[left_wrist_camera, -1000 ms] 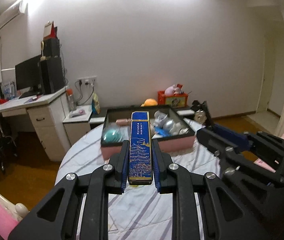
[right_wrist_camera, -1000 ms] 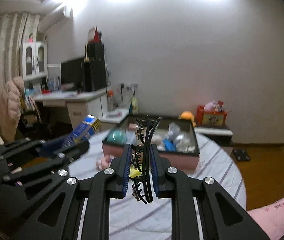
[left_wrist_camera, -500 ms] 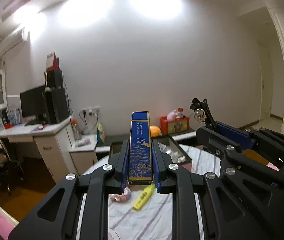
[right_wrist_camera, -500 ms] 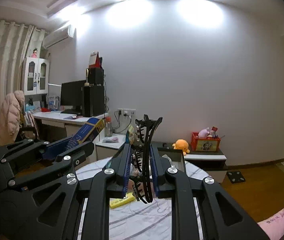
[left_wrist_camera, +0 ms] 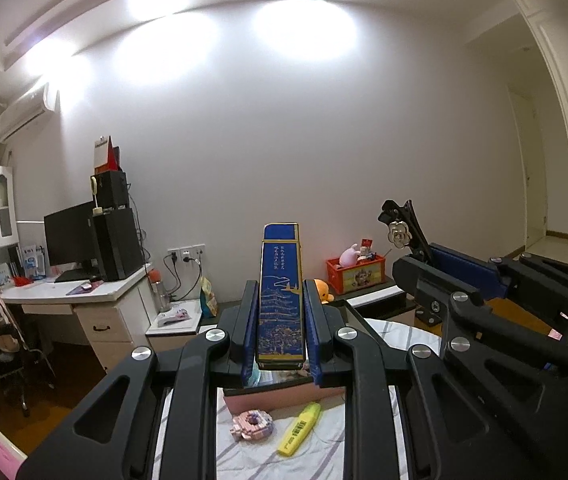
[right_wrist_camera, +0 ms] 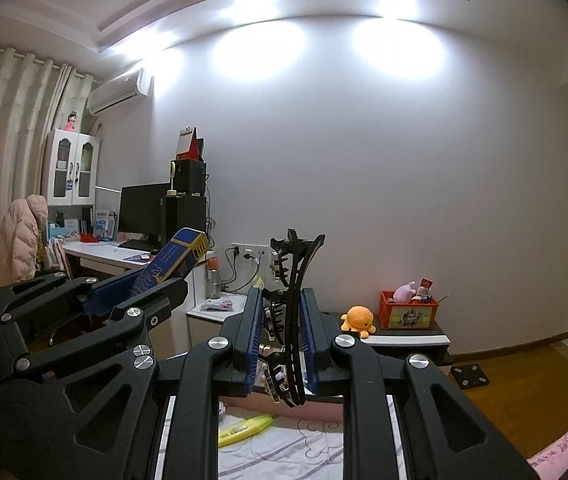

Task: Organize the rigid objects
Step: 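Lift the hair clip and blue-gold case and carry them over the pink box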

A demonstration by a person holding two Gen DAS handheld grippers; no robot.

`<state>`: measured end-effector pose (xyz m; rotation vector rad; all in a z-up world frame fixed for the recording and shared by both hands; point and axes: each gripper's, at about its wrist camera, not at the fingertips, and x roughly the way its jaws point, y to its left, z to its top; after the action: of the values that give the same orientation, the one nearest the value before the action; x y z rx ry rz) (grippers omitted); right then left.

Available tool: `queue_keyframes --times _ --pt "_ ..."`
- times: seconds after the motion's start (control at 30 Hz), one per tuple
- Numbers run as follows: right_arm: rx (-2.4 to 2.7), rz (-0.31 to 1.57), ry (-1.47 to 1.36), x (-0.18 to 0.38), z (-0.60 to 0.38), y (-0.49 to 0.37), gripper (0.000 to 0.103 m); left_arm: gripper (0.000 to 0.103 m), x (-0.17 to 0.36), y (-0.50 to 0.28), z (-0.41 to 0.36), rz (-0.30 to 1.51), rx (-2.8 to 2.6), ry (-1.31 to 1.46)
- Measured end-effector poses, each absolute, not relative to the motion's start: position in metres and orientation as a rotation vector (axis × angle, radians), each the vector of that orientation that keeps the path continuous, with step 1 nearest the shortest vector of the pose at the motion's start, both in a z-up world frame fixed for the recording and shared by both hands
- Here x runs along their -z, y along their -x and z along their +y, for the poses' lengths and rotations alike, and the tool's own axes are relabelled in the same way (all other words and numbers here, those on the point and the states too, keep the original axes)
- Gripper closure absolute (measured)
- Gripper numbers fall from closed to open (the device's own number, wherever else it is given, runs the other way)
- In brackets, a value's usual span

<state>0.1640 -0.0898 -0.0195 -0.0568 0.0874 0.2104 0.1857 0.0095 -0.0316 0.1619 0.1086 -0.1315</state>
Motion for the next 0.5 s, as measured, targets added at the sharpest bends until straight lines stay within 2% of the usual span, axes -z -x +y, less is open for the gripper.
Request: queue_keyframes --times 0.27,0.5 --pt "-0.209 0.079 0.073 0.018 -0.086 -0.190 0.084 0.082 0.033 -0.216 0.006 0.098 0.124 -0.181" --pt "-0.212 0.126 0.100 0.026 -0.082 -0.245 0.084 0.082 0.045 -0.273 0.007 0.157 0.119 -0.209"
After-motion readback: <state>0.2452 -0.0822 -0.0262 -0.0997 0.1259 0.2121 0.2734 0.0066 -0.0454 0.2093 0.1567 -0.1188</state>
